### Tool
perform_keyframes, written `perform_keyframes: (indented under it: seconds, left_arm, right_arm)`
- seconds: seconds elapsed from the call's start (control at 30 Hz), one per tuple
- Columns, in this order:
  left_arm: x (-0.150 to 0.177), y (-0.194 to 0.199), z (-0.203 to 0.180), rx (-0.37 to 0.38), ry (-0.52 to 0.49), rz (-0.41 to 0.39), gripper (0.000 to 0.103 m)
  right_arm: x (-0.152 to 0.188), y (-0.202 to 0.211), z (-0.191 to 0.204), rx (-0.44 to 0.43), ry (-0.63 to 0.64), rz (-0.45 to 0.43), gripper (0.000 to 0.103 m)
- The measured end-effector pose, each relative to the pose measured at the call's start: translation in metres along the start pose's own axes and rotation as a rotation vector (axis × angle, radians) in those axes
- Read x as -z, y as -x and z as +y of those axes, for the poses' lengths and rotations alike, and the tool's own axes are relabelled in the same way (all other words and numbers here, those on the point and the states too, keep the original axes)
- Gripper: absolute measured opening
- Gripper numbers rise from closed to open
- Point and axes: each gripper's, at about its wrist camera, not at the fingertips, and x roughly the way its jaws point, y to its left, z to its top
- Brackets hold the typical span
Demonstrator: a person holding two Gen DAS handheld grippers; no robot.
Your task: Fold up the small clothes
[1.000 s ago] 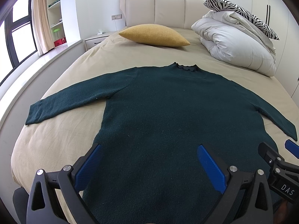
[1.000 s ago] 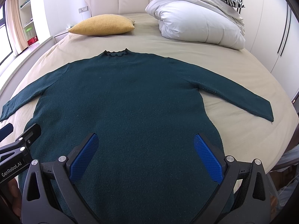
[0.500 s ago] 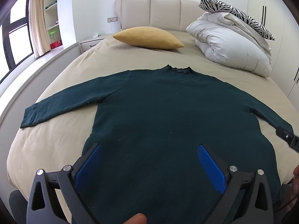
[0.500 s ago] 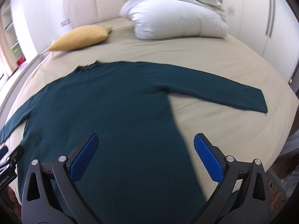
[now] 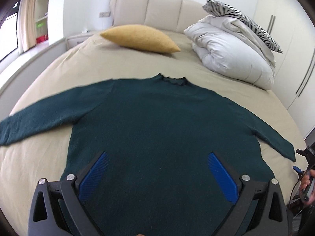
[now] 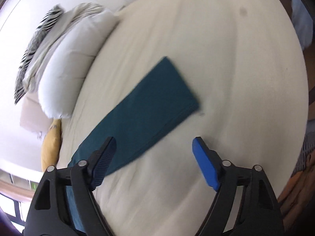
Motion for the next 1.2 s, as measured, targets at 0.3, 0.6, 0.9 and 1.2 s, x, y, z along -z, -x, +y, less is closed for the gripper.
perform_keyframes:
  seconds: [0.3,0.6,0.9,1.2]
  left_arm:
    - [-0.004,-0.027,-0.011,0.001,0.012,0.064,0.103]
    - [-0.007,-0.044,0.013,0.169,0.139,0.105,0.102]
    - [-0.018,-0.046,0.034,0.309,0.243,0.104,0.087]
    - [-0.018,-0.065,0.059,0.408,0.35,0.146,0.087]
  right_arm:
    - [-0.047,-0.045,-0.012,-0.077,0.038,0.006,0.026]
    - [-0.022,-0.043,0.102,-0.076,0.298,-0.008,0.008]
    - [0.145,-0.06,0.301,-0.319,0.756,0.191,0.007]
    - [0.3,-0.125,0.326,-0.203,0.996,0.368,0.014]
